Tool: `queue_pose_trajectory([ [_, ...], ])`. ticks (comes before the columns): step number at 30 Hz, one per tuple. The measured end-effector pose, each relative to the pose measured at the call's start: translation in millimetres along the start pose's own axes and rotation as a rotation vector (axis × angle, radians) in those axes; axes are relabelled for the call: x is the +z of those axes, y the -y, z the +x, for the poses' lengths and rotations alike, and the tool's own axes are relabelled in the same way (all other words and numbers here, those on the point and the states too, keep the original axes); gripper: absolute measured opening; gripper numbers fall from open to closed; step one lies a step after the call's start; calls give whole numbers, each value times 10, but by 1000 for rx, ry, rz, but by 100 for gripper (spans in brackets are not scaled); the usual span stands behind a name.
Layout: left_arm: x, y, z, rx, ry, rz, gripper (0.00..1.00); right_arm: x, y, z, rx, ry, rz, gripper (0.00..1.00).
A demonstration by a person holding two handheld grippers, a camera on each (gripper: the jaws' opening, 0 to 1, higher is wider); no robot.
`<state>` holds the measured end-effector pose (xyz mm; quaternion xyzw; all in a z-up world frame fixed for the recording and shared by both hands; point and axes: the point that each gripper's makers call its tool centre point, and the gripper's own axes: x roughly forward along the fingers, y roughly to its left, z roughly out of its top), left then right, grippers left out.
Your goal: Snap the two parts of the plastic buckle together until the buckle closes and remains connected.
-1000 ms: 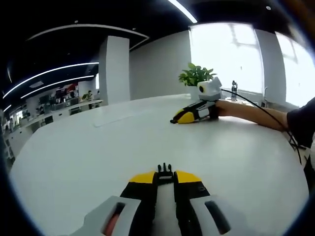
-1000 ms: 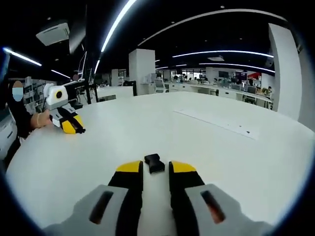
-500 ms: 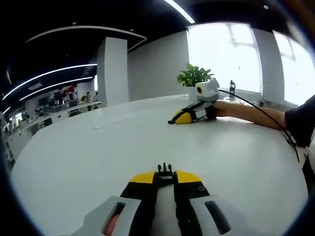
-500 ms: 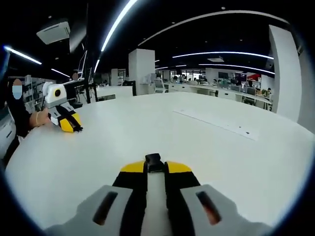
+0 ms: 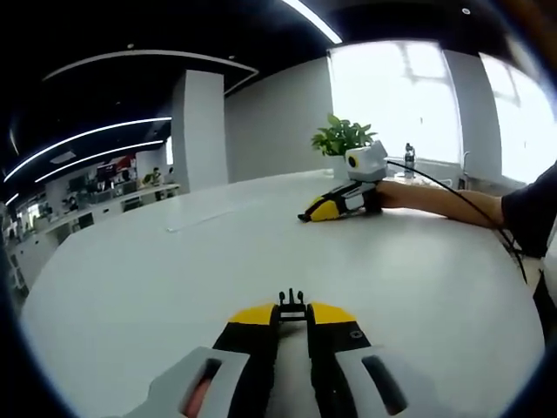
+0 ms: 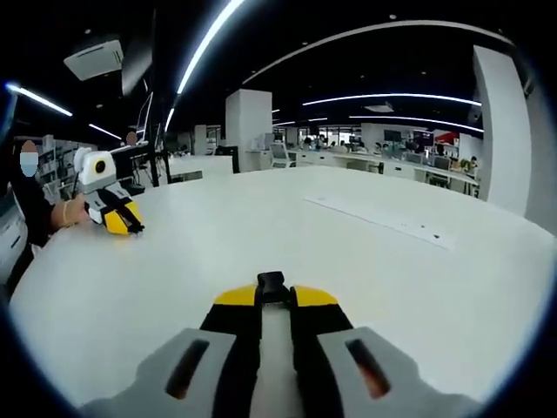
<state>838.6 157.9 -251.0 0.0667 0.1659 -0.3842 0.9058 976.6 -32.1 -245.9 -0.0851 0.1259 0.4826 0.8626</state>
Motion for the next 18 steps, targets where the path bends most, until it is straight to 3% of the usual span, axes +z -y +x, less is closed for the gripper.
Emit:
queue_pose_trajectory([
  [18, 19, -53, -74, -5, 32, -69, 12, -13, -332, -1, 98, -3, -29, 13],
])
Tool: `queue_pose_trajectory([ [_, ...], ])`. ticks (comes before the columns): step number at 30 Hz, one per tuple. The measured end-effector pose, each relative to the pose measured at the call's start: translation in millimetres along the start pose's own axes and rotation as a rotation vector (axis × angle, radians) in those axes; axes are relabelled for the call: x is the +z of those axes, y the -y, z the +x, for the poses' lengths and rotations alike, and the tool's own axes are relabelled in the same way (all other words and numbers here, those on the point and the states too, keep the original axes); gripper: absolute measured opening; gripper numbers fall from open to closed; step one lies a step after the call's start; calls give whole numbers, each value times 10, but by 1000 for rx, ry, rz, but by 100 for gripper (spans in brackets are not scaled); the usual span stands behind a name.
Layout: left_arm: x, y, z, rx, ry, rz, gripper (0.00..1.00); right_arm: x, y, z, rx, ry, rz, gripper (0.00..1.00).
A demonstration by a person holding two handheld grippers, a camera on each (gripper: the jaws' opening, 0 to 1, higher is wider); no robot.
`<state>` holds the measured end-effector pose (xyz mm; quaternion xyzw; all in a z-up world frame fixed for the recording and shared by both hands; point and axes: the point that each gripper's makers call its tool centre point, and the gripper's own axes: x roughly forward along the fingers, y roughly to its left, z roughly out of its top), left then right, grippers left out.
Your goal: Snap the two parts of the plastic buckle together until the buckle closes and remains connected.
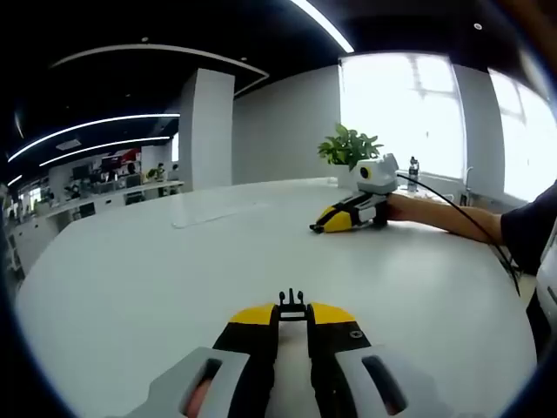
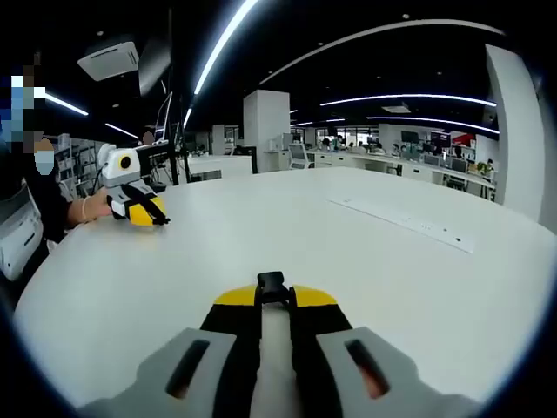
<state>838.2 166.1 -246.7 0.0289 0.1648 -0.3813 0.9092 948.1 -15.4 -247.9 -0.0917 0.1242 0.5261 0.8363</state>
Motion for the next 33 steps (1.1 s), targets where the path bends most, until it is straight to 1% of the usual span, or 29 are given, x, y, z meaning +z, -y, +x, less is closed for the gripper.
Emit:
queue_pose_trajectory([
  [4, -7, 11, 5, -3, 0, 4, 12, 15, -37, 5, 19, 11, 8, 13],
  [7, -15, 29, 12, -12, -1, 3, 12, 59, -99, 12, 50, 39, 26, 12],
  [12, -19, 42, 18, -25, 1, -10, 12, 110, -229, 37, 109, 65, 49, 12],
  [14, -21, 43, 20, -32, 3, -21, 12, 111, -307, 48, 146, 62, 49, 12],
  [19, -31, 51, 29, -42, 4, -33, 12, 121, -420, 76, 195, 59, 33, 13],
  [22, -37, 56, 33, -44, 2, -27, 12, 121, -494, 86, 225, 56, 22, 13],
  [26, -45, 110, 39, -64, -2, -16, 12, 121, -563, 95, 249, 54, 14, 12],
  [33, -56, 170, 44, -83, -4, -9, 12, 122, -632, 106, 265, 52, 7, 12],
])
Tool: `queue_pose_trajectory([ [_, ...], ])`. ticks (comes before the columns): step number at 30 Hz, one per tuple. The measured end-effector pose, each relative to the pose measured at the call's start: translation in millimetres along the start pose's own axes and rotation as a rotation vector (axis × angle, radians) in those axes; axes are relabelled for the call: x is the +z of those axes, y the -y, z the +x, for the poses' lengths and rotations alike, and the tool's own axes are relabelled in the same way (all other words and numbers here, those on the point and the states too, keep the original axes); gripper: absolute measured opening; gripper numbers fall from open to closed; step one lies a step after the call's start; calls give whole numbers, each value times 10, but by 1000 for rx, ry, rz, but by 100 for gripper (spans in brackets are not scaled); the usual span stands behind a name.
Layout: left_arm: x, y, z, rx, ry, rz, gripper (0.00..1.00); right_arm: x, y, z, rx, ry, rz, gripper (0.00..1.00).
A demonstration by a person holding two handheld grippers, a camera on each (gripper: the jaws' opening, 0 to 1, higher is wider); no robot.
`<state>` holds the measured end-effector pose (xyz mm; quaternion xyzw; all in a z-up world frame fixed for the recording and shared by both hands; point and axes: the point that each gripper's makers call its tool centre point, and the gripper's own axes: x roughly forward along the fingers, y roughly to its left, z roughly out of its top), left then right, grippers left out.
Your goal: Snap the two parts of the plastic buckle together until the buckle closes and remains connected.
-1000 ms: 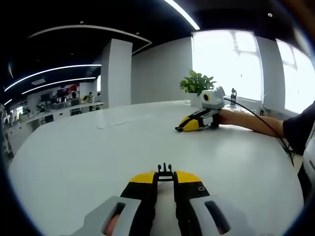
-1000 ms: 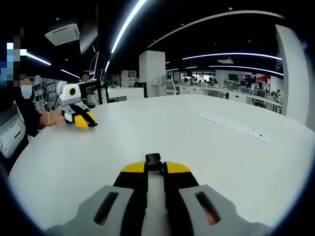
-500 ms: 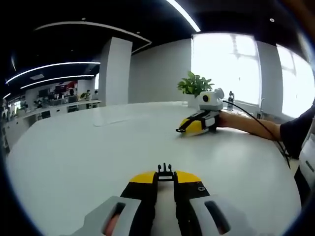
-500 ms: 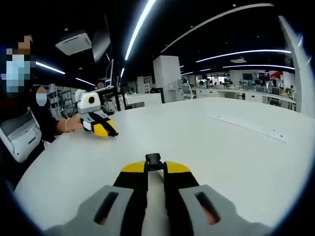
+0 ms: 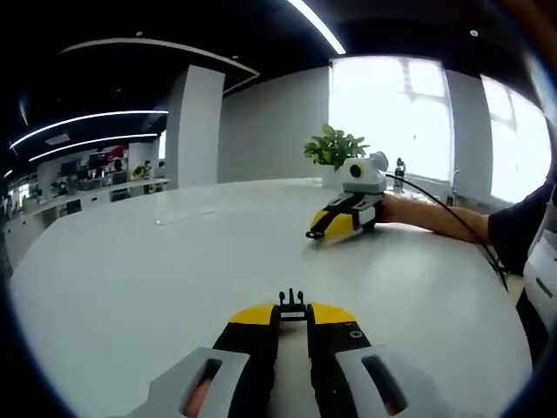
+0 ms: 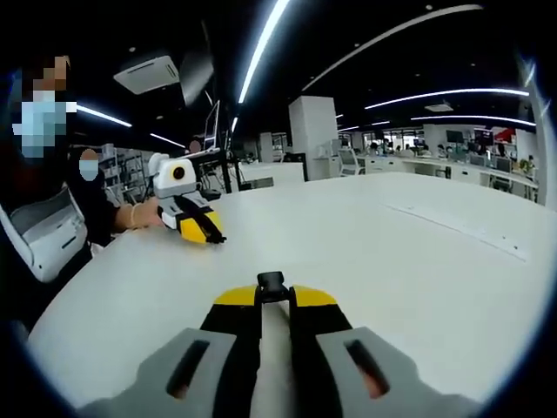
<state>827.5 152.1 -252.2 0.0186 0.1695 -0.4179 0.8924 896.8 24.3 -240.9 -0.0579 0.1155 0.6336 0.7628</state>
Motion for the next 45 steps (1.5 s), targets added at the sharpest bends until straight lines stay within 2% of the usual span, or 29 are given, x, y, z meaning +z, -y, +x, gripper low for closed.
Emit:
queue_pose_trajectory([
  [20, -33, 244, 56, -84, -19, 45, 12, -22, -437, 268, 132, -44, -63, 12],
  [34, -60, 329, 75, -122, -39, 80, 12, -23, -622, 368, 192, -56, -99, 12],
  [45, -46, 386, 78, -147, -31, 73, 12, -7, -733, 375, 240, -48, -133, 12],
])
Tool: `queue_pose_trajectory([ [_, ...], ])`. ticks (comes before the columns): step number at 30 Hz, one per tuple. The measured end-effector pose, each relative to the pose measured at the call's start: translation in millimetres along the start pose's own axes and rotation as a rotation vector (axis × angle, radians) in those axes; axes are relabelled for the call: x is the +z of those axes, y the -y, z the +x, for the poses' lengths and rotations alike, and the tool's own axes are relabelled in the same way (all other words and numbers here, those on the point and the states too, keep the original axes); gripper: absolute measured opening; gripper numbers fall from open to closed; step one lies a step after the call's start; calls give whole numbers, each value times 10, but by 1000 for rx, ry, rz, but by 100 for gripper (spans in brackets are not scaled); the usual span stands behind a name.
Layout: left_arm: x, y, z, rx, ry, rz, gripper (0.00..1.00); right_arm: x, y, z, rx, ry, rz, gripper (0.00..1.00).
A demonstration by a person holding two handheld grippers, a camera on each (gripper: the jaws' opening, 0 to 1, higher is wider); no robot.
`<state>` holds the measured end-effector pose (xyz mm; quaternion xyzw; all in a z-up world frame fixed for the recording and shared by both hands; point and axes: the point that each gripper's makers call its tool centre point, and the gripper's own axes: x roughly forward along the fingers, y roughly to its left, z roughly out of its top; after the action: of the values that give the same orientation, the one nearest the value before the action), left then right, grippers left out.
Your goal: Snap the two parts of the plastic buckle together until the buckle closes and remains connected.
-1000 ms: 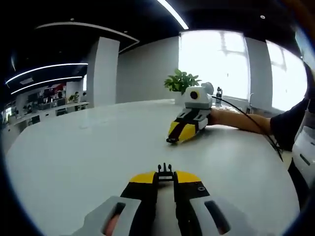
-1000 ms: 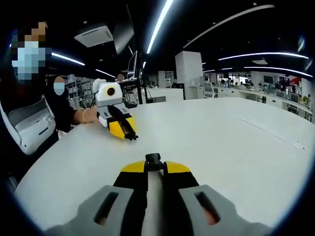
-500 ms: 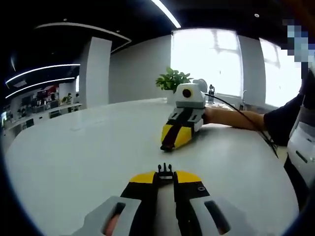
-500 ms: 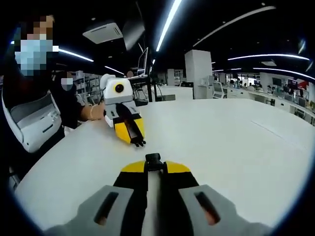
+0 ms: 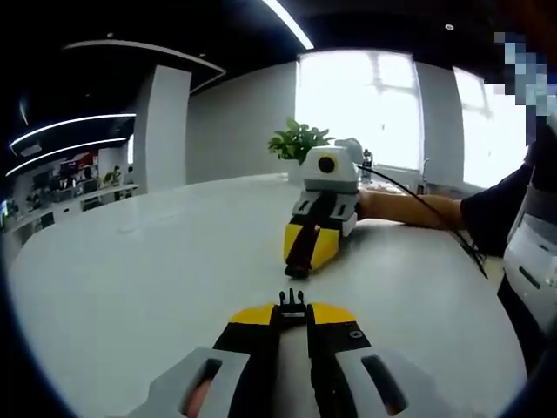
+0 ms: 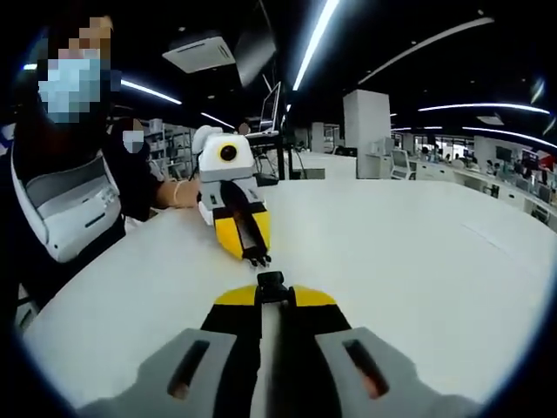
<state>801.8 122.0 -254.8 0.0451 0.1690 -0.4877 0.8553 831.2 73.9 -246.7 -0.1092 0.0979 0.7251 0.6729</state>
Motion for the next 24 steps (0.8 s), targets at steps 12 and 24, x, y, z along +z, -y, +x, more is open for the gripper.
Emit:
queue_pose_trajectory([
  [12, 11, 52, 21, -21, 6, 10, 12, 32, -78, 45, 38, 10, -7, 12],
  [24, 17, 88, 41, -37, 5, 14, 12, 31, -144, 104, 64, -1, -12, 12],
])
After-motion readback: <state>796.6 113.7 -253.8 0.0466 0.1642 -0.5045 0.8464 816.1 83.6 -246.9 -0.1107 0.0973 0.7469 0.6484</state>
